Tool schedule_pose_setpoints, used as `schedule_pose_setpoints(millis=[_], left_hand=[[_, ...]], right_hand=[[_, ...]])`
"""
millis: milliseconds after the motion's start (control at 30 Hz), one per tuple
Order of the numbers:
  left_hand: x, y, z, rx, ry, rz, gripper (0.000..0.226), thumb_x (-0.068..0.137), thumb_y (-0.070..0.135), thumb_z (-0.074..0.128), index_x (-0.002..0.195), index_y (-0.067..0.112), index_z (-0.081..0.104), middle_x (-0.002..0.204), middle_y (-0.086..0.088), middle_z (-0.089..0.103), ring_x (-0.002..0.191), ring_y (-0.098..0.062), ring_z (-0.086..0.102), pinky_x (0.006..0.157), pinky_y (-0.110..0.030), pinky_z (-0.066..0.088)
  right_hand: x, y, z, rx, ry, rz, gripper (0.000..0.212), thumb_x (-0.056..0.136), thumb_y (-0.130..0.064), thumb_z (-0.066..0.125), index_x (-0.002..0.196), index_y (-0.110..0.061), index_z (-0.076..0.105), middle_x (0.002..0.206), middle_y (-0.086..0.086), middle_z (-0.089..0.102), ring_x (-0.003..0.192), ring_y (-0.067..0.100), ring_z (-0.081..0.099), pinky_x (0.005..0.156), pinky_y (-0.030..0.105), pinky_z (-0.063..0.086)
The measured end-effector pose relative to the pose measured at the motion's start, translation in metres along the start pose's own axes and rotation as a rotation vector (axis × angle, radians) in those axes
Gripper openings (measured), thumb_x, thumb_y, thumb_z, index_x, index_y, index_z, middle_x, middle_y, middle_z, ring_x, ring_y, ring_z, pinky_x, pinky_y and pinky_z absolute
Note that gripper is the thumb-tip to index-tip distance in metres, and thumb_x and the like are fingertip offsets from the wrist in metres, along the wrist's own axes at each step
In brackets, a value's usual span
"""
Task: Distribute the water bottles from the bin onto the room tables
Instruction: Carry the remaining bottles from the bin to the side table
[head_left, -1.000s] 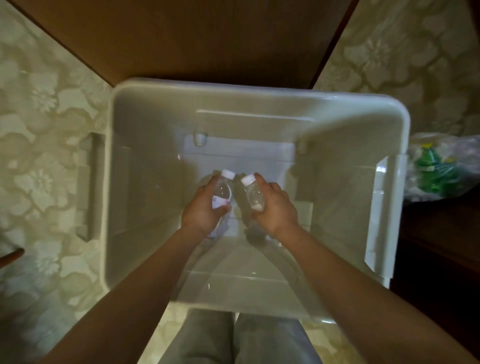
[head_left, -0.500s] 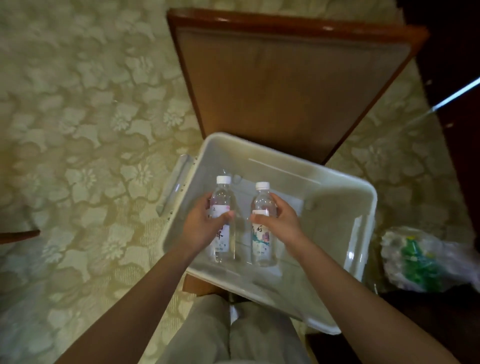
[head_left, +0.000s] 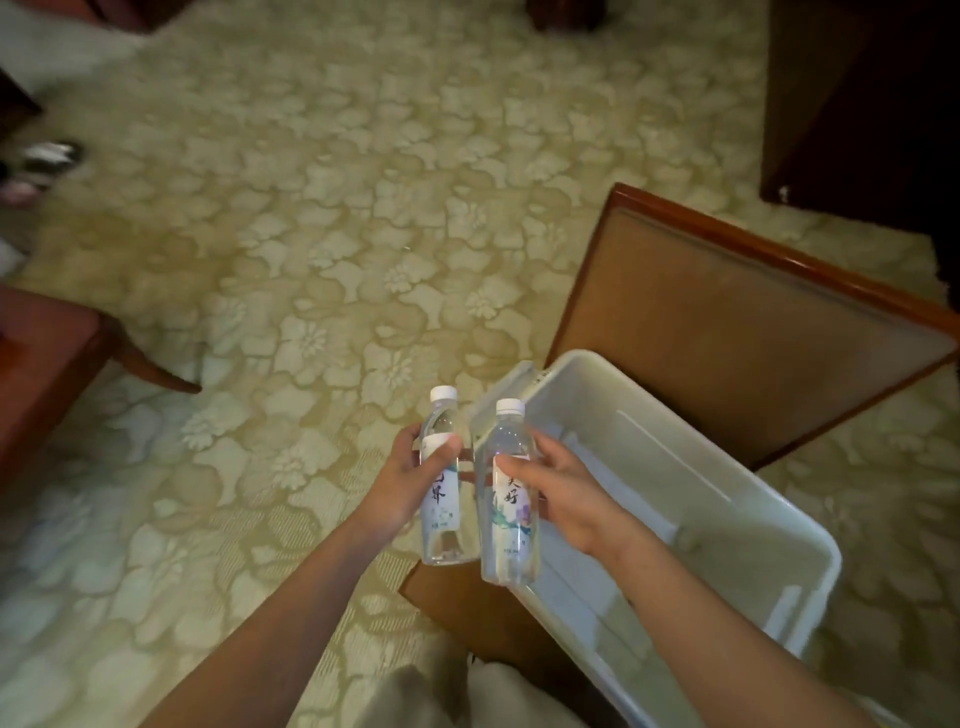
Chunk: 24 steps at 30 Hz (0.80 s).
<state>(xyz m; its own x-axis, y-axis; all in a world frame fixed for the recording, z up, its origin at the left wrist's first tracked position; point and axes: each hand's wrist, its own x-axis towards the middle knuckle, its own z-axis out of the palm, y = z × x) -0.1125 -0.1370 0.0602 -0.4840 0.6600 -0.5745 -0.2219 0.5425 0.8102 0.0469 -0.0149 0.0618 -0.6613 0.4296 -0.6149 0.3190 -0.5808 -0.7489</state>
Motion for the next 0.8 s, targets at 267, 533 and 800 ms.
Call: schedule_pose_setpoints(millis=[267, 533, 800], left_hand=[[-0.1, -0.024, -0.081, -0.103, 0.097, 0.095, 0.094, 0.061, 0.066, 0.074, 0.138, 0.03, 0.035, 0.12, -0.005, 0.067, 0.103, -0.019, 0.07, 0.094, -0.047, 0.055], [-0.223, -0.075, -0.159, -0.225, 0.302, 0.125, 0.068, 0.081, 0.04, 0.076, 0.137, 0.028, 0.039, 0.115, -0.011, 0.068, 0.088, -0.018, 0.074, 0.069, -0.032, 0.058], [-0.345, -0.146, -0.237, -0.432, 0.538, 0.141, 0.043, 0.091, 0.039, 0.065, 0.129, 0.03, 0.047, 0.109, -0.01, 0.072, 0.094, -0.024, 0.073, 0.067, -0.034, 0.057]], right_hand=[[-0.027, 0.003, 0.1, -0.153, -0.184, -0.025, 0.049, 0.084, -0.03, 0.076, 0.13, -0.03, 0.061, 0.113, 0.006, 0.074, 0.103, 0.024, 0.071, 0.083, 0.038, 0.055], [-0.084, 0.026, 0.219, -0.276, -0.391, -0.042, 0.03, 0.093, -0.019, 0.066, 0.123, -0.015, 0.065, 0.069, -0.008, 0.07, 0.058, 0.004, 0.064, 0.048, 0.019, 0.047], [-0.127, 0.078, 0.354, -0.431, -0.581, -0.018, 0.031, 0.092, -0.026, 0.068, 0.119, -0.01, 0.069, 0.122, 0.026, 0.066, 0.101, 0.035, 0.062, 0.091, 0.055, 0.05]])
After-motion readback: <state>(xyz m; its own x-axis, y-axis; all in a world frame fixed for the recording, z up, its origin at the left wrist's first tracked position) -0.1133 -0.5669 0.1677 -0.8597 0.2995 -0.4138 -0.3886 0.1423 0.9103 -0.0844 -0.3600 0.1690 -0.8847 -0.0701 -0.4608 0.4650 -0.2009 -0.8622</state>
